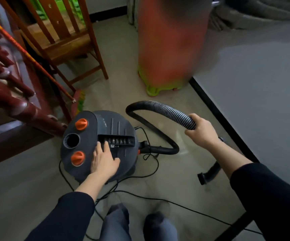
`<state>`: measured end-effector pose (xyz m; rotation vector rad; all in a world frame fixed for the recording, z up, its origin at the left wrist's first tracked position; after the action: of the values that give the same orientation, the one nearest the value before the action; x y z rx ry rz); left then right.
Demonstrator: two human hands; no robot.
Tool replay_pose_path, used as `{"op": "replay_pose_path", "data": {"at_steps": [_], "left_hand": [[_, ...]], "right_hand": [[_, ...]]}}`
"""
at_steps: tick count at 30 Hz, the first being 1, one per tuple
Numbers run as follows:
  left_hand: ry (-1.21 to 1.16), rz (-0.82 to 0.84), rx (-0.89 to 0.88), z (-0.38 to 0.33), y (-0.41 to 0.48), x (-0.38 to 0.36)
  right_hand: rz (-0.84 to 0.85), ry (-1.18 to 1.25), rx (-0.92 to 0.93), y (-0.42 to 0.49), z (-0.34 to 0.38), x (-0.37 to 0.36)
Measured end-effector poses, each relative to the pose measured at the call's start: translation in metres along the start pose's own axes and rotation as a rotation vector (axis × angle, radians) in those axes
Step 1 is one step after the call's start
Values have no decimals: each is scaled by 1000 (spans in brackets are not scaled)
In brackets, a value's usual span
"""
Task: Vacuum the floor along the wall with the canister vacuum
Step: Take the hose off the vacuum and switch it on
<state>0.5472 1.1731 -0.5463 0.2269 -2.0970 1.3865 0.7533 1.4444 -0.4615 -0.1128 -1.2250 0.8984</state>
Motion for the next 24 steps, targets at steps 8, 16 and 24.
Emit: {"op": "replay_pose_path", "data": {"at_steps": [8, 16, 24], "left_hand": [[-94, -107, -179, -107, -17, -18], [-374, -79, -336, -258, -2, -21], [-145, -66, -697, -385, -31, -8]], "right_hand": [[-76, -333, 143, -9, -43, 52], [-353, -180, 256, -53, -115, 120], [-473, 127, -60, -85, -219, 159]]}}
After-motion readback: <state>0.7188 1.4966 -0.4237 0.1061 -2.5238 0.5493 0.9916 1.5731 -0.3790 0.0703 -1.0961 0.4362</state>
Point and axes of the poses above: each hand's wrist, its own y-axis towards the middle knuckle, its own x-axis out of the back of the hand, z = x × y, the point moved 7 cm from there along y, towards the middle knuckle, and after that the axes turned 15 degrees about z, right-handed, at the moved point
